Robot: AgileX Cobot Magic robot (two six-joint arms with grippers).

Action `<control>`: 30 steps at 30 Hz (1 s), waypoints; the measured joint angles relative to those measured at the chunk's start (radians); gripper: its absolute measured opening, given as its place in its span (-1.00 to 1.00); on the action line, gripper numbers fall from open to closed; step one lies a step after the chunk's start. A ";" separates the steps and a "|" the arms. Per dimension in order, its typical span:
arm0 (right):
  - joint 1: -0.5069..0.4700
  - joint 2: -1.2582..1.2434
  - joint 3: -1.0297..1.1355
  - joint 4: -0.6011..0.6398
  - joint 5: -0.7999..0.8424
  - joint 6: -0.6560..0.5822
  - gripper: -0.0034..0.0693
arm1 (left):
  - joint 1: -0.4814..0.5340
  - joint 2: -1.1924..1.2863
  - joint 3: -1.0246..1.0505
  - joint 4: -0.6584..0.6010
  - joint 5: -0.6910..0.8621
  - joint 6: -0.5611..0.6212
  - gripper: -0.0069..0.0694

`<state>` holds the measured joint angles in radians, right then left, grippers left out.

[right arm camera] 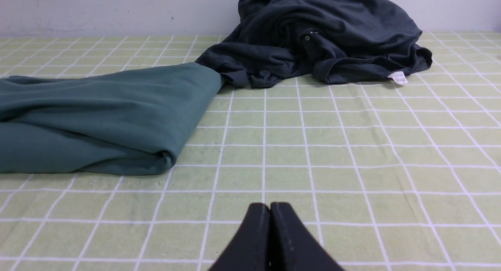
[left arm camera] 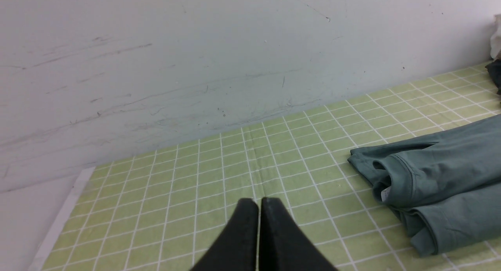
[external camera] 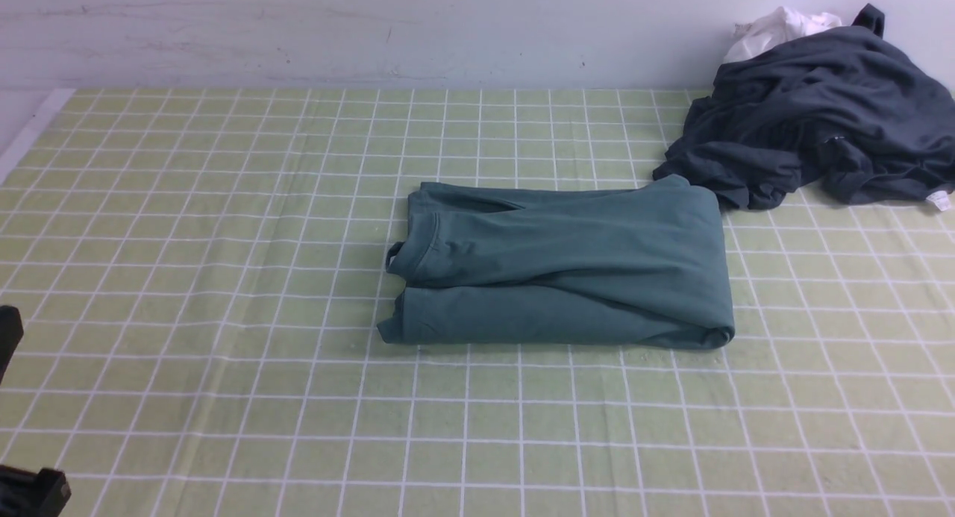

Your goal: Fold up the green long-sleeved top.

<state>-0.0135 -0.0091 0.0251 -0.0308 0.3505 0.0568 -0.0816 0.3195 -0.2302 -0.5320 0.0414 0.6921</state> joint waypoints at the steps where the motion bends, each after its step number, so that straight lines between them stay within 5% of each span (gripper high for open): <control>1: 0.000 0.000 0.000 0.000 0.000 0.000 -0.92 | 0.000 -0.055 0.038 -0.010 -0.025 0.000 -0.83; 6: 0.000 0.000 0.000 0.000 0.000 0.000 -0.92 | 0.000 -0.279 0.209 -0.044 -0.115 -0.070 -0.83; 11: -0.003 0.000 0.000 0.000 0.001 0.000 -0.92 | 0.028 -0.328 0.255 0.076 -0.066 -0.255 -0.83; 14: -0.003 0.000 0.000 0.000 0.001 0.000 -0.92 | 0.040 -0.331 0.256 0.283 0.080 -0.438 -0.83; 19: -0.003 0.000 0.000 0.000 0.001 0.000 -0.92 | 0.040 -0.331 0.257 0.423 0.307 -0.671 -0.83; 30: -0.003 0.000 0.000 0.000 0.001 0.000 -0.92 | 0.040 -0.331 0.258 0.455 0.346 -0.701 -0.83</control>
<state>-0.0166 -0.0091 0.0251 -0.0304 0.3515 0.0568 -0.0411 -0.0118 0.0282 -0.0768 0.3870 -0.0088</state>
